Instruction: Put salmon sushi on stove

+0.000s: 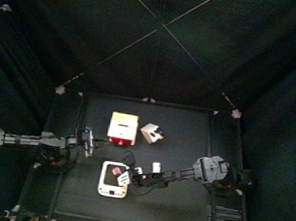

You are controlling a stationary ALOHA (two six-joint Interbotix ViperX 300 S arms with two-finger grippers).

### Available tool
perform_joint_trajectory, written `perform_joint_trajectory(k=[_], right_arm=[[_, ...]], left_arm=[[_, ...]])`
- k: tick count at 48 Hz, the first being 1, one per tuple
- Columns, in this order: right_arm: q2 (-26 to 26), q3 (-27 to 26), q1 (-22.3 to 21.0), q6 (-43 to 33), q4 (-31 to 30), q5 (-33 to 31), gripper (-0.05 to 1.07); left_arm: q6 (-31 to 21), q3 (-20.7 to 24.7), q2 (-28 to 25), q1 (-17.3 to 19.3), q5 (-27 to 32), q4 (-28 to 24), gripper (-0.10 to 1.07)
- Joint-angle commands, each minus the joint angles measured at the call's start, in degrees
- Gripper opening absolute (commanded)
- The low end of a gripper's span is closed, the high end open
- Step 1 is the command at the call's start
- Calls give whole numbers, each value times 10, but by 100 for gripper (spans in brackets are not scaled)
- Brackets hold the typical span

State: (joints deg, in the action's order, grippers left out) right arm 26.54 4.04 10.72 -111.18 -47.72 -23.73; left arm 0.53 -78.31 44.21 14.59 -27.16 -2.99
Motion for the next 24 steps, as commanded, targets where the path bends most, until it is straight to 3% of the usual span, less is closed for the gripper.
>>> perform_joint_trajectory(k=[1,13,24], right_arm=[[-29,-14,0,2,-4,-1,88],[-36,-16,0,2,-1,-5,88],[-47,-34,1,13,3,-83,88]], left_arm=[[1,6,-2,1,-3,0,59],[1,6,-2,1,-3,0,59],[1,6,-1,1,-3,0,59]])
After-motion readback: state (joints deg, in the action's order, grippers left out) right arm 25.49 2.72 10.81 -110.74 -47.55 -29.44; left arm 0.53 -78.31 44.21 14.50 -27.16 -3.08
